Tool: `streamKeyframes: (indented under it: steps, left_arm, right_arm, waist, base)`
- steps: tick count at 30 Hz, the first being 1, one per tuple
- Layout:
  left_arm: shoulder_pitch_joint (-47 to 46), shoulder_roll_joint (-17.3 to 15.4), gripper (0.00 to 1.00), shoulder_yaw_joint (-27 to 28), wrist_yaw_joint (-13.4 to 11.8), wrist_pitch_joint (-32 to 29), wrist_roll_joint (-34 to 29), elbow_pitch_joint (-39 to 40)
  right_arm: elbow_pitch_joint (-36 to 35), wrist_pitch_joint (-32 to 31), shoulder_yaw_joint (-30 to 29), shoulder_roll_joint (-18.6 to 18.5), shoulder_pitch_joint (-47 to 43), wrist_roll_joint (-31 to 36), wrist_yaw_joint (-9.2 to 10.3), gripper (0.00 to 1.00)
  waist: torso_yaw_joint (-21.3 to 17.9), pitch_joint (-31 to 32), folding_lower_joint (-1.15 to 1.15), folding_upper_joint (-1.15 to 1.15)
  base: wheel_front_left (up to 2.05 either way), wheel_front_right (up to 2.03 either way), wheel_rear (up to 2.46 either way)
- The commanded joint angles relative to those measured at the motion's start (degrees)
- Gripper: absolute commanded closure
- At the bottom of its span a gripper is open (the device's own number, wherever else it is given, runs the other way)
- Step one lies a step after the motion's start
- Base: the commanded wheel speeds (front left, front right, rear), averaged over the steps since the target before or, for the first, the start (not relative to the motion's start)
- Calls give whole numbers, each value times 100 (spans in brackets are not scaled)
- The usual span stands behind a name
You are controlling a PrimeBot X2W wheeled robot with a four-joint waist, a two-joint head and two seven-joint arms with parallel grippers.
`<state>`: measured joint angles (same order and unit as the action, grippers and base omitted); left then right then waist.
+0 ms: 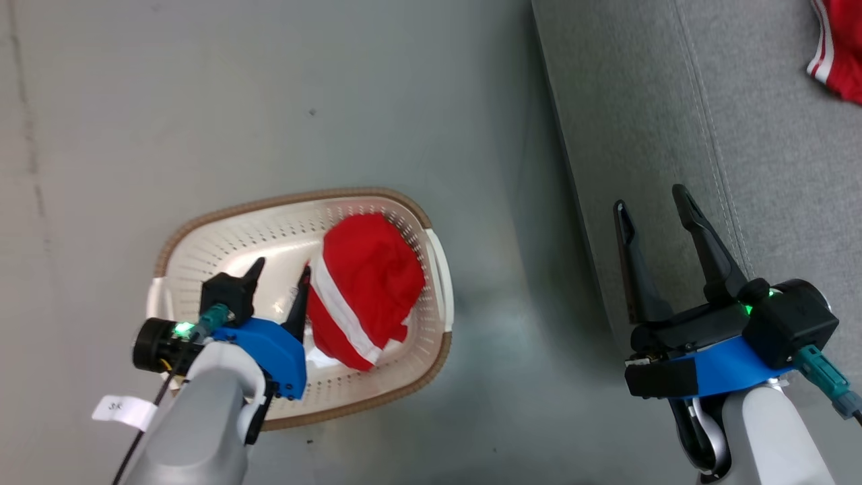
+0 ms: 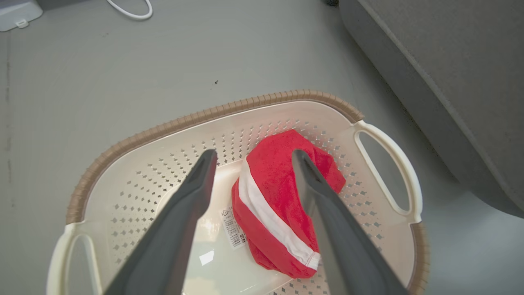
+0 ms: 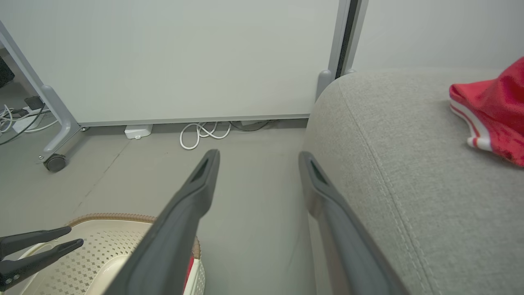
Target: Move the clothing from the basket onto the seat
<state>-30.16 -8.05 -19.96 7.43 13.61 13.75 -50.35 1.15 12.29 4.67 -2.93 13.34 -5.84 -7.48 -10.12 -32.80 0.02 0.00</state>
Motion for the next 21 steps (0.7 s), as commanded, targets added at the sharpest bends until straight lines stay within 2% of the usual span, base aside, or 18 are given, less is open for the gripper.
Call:
streamKeyframes:
  steps: [1,11,21]
  left_arm:
    - [-239,-104,0,11,0,-104,54,-231]
    - [-973,-389,0,-31,-19,-336,30,-1012]
    - [-1621,-713,0,-236,-101,-527,-184,-1362]
  right_arm:
    - [21,70,54,7,118,-83,-3,0]
    - [165,266,291,9,288,-440,-3,0]
    - [11,298,520,8,421,-719,-2,0]
  waist:
    - [-406,-590,-2,0]
    - [-943,-1423,-2,0]
    - [-1237,-1934,-2,0]
  base:
    - [0,0,0]
    - [0,0,0]
    - [0,0,0]
